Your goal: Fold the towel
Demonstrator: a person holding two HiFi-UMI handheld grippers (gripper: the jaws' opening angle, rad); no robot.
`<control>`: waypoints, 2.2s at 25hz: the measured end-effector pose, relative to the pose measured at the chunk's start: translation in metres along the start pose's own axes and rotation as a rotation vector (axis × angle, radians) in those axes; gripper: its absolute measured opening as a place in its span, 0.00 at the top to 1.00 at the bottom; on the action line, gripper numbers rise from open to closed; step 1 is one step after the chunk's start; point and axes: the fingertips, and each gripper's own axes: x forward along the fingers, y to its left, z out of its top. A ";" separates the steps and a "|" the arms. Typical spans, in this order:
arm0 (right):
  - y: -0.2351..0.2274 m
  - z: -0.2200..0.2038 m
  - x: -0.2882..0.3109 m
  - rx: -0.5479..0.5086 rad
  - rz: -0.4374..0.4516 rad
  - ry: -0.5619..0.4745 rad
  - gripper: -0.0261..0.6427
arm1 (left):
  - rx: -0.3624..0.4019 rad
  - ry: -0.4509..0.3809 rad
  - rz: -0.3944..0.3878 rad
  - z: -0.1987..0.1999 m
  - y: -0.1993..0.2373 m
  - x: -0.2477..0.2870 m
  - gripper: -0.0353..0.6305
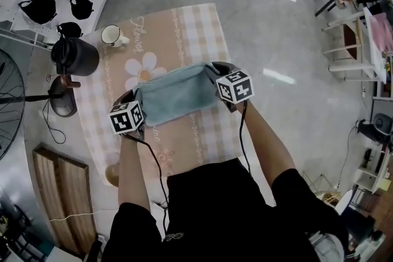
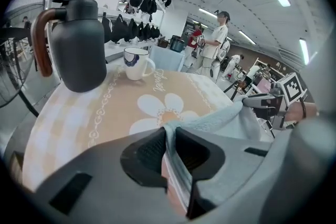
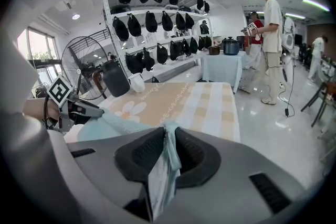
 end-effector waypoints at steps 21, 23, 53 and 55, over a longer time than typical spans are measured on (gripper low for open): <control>0.012 -0.004 -0.057 -0.044 0.063 -0.071 0.58 | 0.013 -0.186 -0.019 0.010 -0.042 -0.059 0.54; 0.008 0.005 -0.073 -0.088 0.024 -0.126 0.57 | 0.018 -0.199 -0.025 0.010 -0.056 -0.063 0.54; -0.176 -0.100 -0.527 -0.041 -0.169 -0.617 0.58 | 0.362 -0.309 -0.482 -0.017 -0.655 -0.071 0.54; -0.180 -0.093 -0.530 -0.053 -0.147 -0.629 0.58 | 0.363 -0.319 -0.464 -0.014 -0.658 -0.075 0.54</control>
